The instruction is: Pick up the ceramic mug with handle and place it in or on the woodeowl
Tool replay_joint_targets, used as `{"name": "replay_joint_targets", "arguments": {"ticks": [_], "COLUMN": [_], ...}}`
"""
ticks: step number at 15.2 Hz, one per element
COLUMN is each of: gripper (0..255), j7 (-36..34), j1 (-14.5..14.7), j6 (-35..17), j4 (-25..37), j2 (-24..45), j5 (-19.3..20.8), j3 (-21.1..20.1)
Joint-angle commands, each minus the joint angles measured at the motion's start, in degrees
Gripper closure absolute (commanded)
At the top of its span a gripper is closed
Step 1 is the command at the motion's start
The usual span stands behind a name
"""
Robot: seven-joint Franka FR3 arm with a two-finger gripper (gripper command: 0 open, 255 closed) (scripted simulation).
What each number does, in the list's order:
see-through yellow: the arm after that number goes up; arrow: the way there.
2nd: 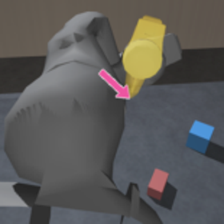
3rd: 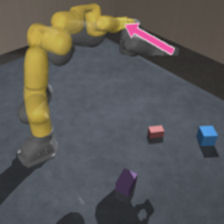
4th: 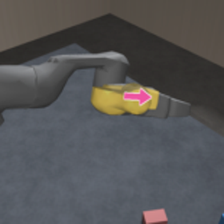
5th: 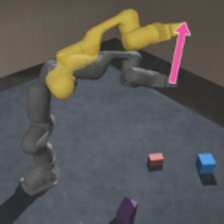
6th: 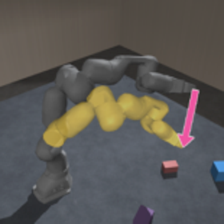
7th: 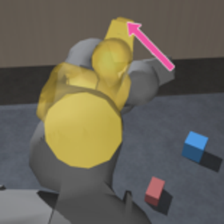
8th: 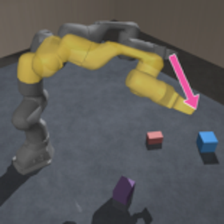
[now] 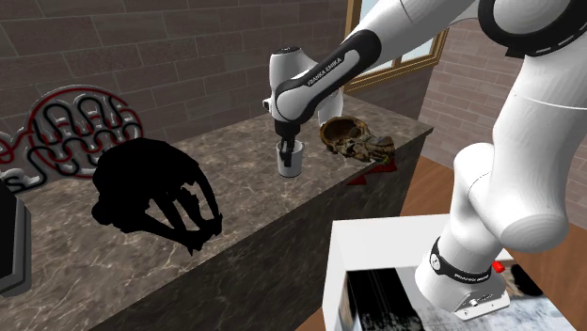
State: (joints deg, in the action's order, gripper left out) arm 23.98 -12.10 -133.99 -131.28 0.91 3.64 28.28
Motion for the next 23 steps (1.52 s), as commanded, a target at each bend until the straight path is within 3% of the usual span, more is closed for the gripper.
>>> {"name": "replay_joint_targets", "arguments": {"ticks": [1,7,23], "gripper": [255,255,255], "j7": [0.0,0.0,-2.0], "j1": [0.0,0.0,0.2], "j6": [0.0,0.0,12.5], "j4": [0.0,0.0,6.2], "j2": [0.0,0.0,-6.9], "j5": [0.0,0.0,3.2], "j3": [0.0,0.0,-0.7]}}
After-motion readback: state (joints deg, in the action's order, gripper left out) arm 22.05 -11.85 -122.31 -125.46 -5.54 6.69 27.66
